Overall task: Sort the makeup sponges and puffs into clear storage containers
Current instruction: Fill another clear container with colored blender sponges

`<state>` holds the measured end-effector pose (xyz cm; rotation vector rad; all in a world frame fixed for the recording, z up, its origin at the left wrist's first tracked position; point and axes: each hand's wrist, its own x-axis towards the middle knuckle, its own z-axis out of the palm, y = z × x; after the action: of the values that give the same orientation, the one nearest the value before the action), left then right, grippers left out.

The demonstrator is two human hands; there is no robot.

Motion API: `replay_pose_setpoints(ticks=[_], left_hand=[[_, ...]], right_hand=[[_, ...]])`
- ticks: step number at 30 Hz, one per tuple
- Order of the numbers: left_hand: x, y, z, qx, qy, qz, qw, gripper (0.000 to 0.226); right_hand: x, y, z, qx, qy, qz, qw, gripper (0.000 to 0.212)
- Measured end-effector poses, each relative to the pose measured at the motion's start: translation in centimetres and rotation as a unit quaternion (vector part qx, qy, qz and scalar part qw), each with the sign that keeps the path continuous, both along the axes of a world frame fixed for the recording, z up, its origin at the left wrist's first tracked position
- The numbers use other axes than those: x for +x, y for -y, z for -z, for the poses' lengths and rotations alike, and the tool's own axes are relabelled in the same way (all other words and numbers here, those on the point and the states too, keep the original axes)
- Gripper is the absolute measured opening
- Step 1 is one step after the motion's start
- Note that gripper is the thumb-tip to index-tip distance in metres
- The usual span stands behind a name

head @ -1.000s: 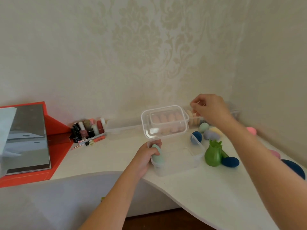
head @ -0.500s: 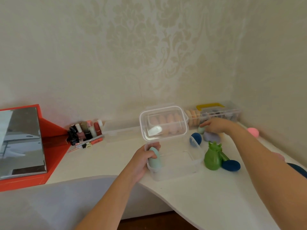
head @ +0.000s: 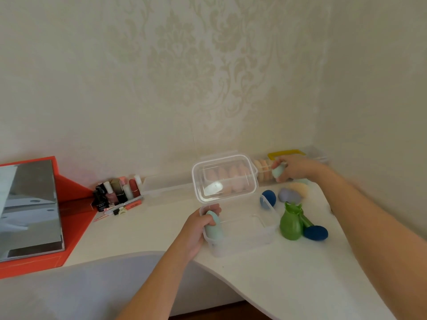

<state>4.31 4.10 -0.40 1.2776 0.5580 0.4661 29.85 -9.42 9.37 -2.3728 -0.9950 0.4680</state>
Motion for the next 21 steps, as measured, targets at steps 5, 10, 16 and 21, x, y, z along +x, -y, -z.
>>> replay_pose_setpoints(ticks=[5,10,16,21], left_hand=[[-0.1,0.2,-0.1,-0.008,0.006,-0.002,1.0,0.053],[-0.1,0.2,-0.2,-0.012,0.003,0.003,1.0,0.05],[-0.3,0.2,-0.3,0.008,-0.01,0.008,1.0,0.06],[-0.3,0.2,-0.3,0.006,-0.01,-0.003,1.0,0.045]], right_hand=[[-3.5,1.7,-4.1,0.063,0.078,-0.027,0.995,0.037],[-10.7,2.5,-5.8,-0.022,0.08,-0.15,0.985,0.023],[-15.4,-0.3,-3.0,-0.106,0.088,-0.212,0.968,0.035],[-15.7,-2.7,0.6,-0.142,0.017,-0.279,0.95,0.018]])
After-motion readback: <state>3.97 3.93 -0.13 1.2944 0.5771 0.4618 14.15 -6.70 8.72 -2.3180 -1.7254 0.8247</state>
